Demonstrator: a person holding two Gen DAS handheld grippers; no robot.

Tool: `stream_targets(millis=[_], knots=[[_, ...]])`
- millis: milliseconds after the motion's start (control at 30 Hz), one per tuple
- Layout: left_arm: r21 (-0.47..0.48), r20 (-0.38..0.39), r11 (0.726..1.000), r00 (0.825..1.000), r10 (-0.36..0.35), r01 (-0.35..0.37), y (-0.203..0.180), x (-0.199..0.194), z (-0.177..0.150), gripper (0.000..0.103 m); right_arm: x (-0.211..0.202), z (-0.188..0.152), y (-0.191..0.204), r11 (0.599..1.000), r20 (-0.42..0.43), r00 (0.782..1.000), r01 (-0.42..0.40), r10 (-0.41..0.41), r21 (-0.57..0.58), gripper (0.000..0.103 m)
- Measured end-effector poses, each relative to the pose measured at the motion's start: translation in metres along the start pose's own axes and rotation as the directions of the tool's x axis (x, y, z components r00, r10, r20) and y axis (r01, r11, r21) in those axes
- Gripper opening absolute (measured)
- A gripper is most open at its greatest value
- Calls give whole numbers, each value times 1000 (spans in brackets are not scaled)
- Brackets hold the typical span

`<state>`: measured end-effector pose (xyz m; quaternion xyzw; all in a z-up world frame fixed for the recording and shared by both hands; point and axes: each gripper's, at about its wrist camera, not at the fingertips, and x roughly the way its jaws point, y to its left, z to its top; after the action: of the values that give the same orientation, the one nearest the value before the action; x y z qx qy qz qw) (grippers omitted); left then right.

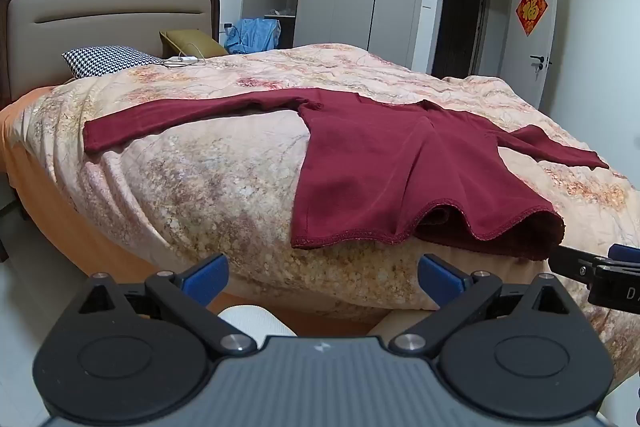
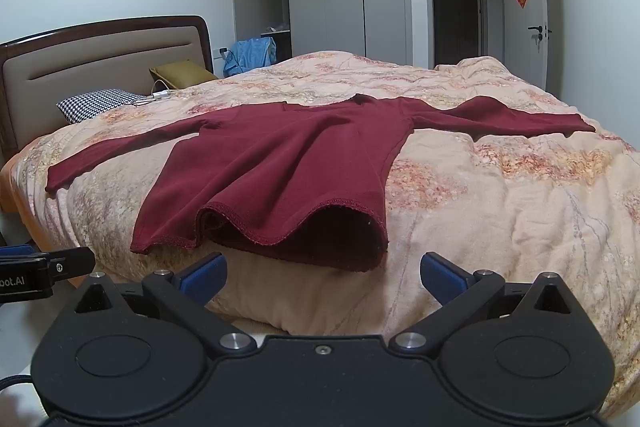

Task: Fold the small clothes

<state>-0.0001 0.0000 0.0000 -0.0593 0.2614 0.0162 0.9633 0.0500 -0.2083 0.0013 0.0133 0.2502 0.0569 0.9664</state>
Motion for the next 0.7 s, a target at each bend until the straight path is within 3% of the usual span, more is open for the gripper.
stream_targets(millis=[700], knots=[[3, -4, 1000, 1000, 4, -4, 0, 0, 0, 103, 1, 0, 0, 1000, -8, 1000, -1, 1, 1, 103]])
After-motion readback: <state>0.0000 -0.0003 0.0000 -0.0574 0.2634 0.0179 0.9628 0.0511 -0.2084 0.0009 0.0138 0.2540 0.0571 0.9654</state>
